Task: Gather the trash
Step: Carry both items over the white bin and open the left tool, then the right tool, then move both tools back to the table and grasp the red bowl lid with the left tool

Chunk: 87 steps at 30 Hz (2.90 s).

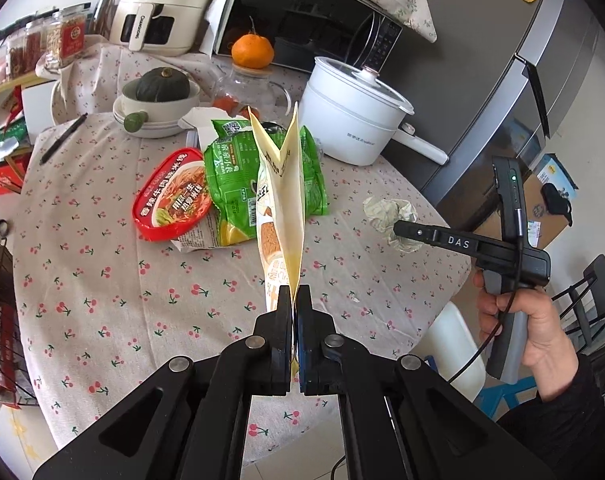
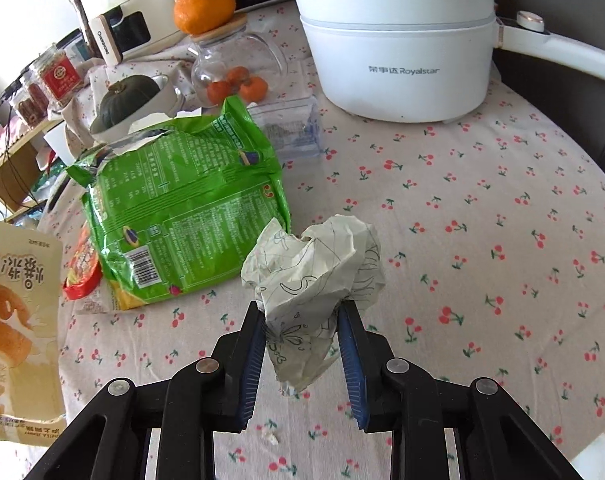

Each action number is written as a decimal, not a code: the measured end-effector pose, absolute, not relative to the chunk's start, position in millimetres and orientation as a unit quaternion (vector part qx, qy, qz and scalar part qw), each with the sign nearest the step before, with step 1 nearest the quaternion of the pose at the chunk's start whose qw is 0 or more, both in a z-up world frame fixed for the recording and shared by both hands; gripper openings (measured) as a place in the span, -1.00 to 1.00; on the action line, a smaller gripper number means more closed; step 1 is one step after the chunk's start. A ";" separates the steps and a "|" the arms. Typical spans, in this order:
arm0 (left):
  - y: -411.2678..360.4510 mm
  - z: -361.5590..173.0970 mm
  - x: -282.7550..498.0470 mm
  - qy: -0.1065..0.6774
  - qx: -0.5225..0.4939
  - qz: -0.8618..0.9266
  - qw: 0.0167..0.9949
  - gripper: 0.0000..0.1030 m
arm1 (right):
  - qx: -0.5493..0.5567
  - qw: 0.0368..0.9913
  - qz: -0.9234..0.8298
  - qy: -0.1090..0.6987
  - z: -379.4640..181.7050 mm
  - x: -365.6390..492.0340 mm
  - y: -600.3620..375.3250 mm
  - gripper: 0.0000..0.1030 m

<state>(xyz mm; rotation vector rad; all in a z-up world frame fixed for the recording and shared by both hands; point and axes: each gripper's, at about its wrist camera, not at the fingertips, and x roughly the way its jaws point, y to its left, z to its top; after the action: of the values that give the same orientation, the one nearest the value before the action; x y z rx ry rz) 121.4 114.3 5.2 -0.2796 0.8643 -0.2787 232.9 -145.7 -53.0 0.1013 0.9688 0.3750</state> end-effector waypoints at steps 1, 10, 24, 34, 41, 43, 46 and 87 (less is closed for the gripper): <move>113.0 5.1 119.9 0.417 -0.135 -0.137 0.888 -0.98 | 0.054 0.865 0.179 0.467 -49.8 227.3 -151.1 -0.38; 81.8 9.7 101.6 0.418 -0.143 -0.180 0.879 -0.98 | 0.059 0.841 0.165 0.513 -32.1 176.5 -201.7 -0.38; -80.9 -24.1 73.8 0.474 -0.088 -0.347 0.804 -0.98 | 0.080 0.845 0.094 0.521 -13.7 107.6 -319.7 -0.37; -160.1 -70.8 77.2 0.537 -0.035 -0.370 0.757 -0.98 | 0.081 0.820 0.043 0.565 -39.2 98.5 -358.5 -0.37; -179.1 -91.0 91.7 0.564 0.016 -0.341 0.752 -0.92 | 0.070 0.808 0.020 0.585 -59.1 98.3 -370.1 -0.37; -180.4 -96.1 94.5 0.572 0.028 -0.330 0.751 -0.76 | 0.067 0.805 0.017 0.589 -63.6 98.4 -371.3 -0.37; -176.5 -96.2 95.2 0.569 0.034 -0.319 0.757 -0.01 | 0.065 0.802 0.016 0.593 -67.2 99.2 -371.7 -0.37; 101.2 -33.6 92.4 0.464 0.001 -0.061 0.884 1.00 | 0.004 0.817 0.116 0.564 -52.5 162.6 -203.5 0.60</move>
<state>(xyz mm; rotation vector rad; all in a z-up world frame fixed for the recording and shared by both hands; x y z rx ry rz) 92.4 101.2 -33.6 0.0027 0.9657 -0.1264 162.6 -203.5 -52.5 0.0084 1.2029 0.2470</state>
